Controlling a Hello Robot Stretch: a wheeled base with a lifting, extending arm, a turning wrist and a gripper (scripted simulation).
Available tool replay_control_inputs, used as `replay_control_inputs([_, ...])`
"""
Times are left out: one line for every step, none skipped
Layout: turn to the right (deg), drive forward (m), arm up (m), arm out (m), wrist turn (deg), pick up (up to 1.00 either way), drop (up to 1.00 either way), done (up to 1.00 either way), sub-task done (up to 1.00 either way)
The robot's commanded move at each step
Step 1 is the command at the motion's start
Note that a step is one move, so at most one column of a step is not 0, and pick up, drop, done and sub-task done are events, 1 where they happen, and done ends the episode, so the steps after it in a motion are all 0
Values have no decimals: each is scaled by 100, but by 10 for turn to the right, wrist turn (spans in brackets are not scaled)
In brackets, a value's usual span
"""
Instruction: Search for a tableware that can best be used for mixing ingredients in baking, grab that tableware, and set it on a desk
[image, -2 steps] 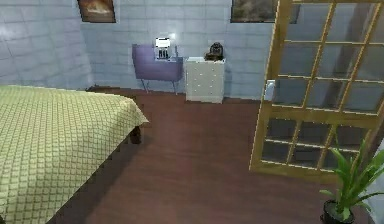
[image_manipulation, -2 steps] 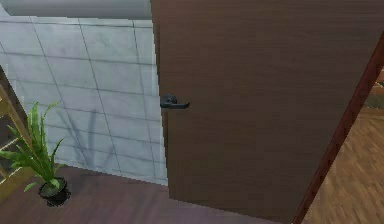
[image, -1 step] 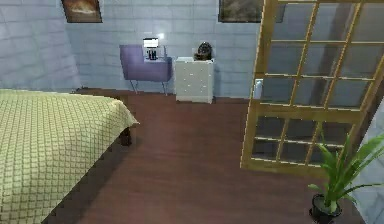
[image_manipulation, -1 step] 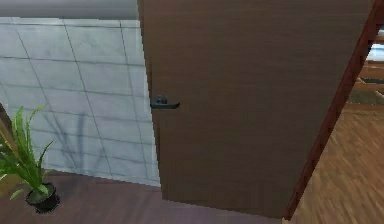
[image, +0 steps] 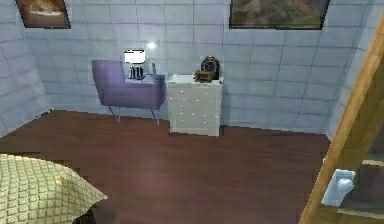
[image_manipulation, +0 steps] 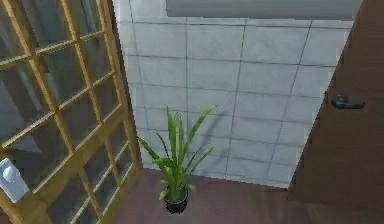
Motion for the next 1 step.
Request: replay_control_inputs([0,30,0,0,0,0,0,0,0])
